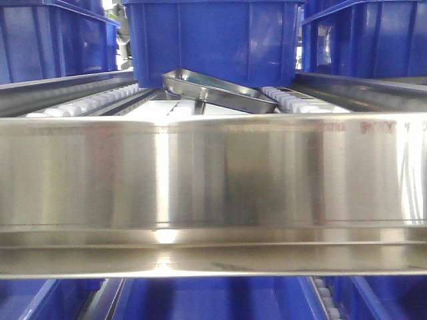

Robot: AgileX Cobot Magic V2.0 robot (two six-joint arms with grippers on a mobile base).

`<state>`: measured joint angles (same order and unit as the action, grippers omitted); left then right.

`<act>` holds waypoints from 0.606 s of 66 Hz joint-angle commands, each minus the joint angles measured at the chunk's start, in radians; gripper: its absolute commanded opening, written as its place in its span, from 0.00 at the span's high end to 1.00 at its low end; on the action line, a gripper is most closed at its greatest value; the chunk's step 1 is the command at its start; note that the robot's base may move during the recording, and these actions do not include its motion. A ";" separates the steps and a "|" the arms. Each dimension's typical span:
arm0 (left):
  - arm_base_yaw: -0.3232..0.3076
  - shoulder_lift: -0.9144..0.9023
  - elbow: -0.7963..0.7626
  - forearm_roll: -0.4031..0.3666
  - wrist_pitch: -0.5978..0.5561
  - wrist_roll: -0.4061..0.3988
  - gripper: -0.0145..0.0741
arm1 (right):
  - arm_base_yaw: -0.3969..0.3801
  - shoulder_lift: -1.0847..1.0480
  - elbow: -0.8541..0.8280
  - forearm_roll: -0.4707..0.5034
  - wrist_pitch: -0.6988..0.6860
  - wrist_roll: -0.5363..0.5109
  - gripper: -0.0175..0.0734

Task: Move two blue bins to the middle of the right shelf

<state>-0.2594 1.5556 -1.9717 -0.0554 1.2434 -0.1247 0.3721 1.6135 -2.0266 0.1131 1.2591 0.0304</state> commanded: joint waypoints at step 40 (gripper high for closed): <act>-0.007 -0.015 -0.016 -0.099 -0.217 0.012 0.96 | -0.003 -0.008 -0.009 0.014 -0.095 -0.005 0.97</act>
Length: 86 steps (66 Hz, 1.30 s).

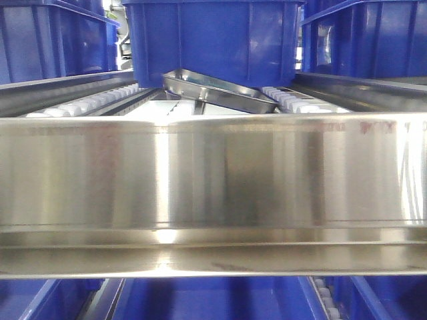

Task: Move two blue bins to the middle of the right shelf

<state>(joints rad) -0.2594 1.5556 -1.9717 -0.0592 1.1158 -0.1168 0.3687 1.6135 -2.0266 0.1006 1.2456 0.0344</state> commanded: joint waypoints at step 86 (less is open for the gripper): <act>-0.007 -0.015 -0.016 -0.087 -0.198 0.004 0.96 | 0.001 -0.008 -0.009 0.026 -0.320 -0.009 0.97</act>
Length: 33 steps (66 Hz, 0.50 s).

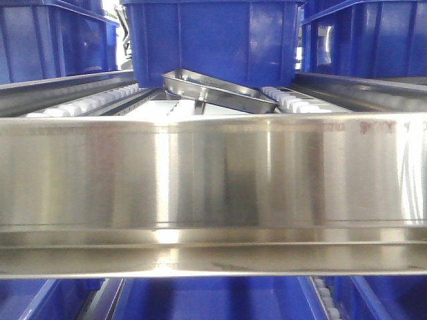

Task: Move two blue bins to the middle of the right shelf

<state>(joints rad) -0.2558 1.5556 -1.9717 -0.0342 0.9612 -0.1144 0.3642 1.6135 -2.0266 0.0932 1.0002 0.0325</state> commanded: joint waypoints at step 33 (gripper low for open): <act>-0.011 -0.015 -0.016 -0.112 -0.044 0.002 0.96 | 0.005 -0.008 -0.009 0.034 -0.074 -0.007 0.97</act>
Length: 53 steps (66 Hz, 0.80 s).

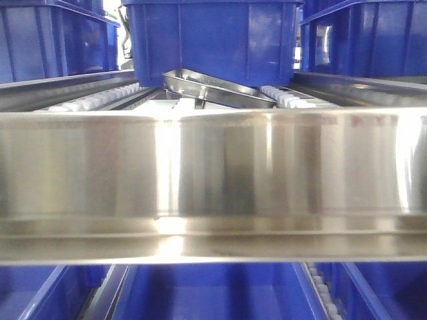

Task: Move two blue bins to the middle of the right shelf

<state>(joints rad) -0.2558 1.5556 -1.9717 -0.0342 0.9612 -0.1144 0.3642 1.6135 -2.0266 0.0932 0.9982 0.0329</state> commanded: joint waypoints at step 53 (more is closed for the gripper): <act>-0.011 -0.015 -0.016 -0.110 -0.044 0.002 0.96 | 0.005 0.052 -0.009 0.034 -0.090 -0.008 0.97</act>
<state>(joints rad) -0.2500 1.5556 -1.9717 -0.0183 0.9605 -0.1082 0.3642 1.6569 -2.0266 0.1008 0.9826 0.0205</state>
